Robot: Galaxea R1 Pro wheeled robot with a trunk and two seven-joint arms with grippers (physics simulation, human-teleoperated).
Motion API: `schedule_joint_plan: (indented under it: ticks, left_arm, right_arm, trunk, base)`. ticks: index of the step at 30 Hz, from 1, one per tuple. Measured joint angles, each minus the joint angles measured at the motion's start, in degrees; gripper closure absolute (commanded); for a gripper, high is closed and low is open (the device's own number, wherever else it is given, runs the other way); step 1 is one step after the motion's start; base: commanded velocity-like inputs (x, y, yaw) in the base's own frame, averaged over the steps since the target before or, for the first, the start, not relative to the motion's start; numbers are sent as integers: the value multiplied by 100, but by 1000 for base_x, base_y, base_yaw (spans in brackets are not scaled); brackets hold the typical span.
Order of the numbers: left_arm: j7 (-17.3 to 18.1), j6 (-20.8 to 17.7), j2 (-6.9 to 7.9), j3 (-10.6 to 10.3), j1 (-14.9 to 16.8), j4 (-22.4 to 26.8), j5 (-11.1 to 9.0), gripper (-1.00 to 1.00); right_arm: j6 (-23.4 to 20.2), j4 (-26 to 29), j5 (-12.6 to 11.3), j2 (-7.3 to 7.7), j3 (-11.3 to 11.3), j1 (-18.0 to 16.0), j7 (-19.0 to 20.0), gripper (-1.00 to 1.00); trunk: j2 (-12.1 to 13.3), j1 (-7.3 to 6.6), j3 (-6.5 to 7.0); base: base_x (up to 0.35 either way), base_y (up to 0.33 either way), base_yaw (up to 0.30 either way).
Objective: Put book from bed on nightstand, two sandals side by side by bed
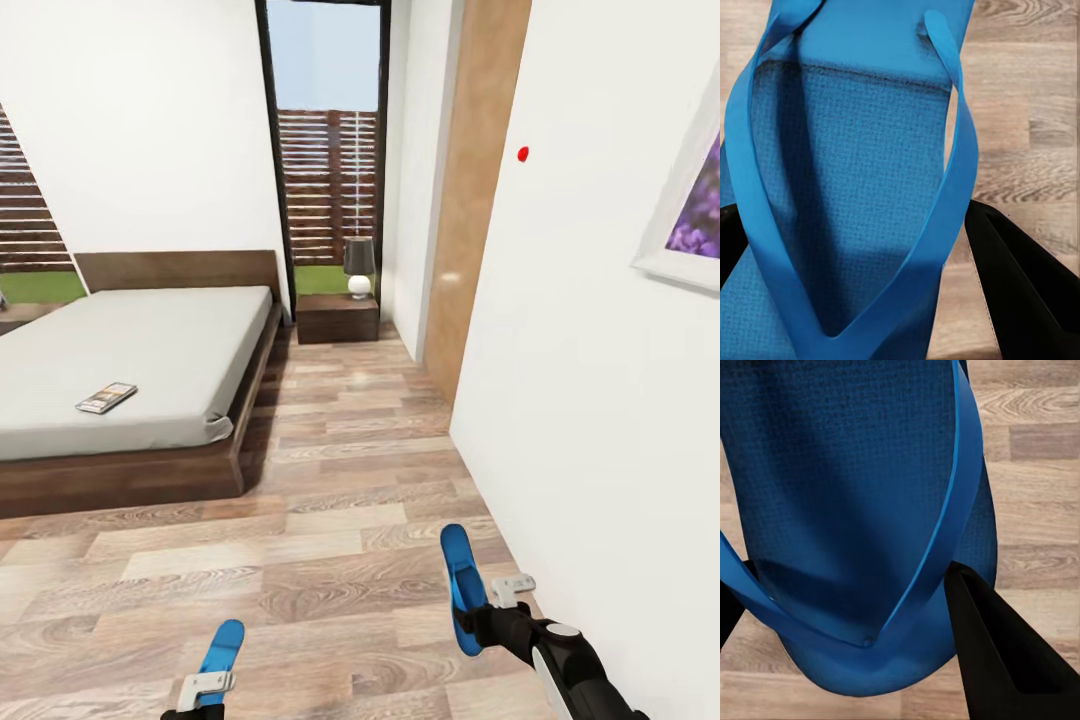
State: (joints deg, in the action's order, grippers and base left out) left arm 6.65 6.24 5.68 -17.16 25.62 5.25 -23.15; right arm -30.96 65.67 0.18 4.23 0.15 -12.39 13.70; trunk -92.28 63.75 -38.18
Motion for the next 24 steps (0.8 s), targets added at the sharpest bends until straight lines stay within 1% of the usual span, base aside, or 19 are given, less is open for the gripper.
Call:
schedule_joint_plan:
  ticks: [4, 7, 12, 17, 24]
  left_arm:
    - [-2, 0, -17, 1, 0, 1, 3, 100]
    - [-3, -1, -21, 2, 0, 2, 4, 100]
    - [-3, 0, -26, 1, 0, 2, 5, 100]
    - [-4, 0, -26, 2, 0, 1, 8, 100]
    - [-4, 0, -31, 2, 0, 0, 13, 100]
  right_arm:
    - [0, -29, -2, -3, 20, 0, 0, 100]
    - [4, -56, -3, 5, 109, 2, -9, 100]
    - [61, -88, -4, 5, 175, 1, -16, 100]
    - [249, -130, 0, 2, 185, 1, -9, 100]
    - [367, -181, 0, 17, 189, 1, -4, 100]
  trunk:
    - [0, 0, 0]
    - [0, 0, 0]
    - [0, 0, 0]
    - [0, 0, 0]
    - [0, 0, 0]
  base:
    - [340, 0, 0]
    - [340, 0, 0]
    - [340, 0, 0]
    - [340, 0, 0]
    - [340, 0, 0]
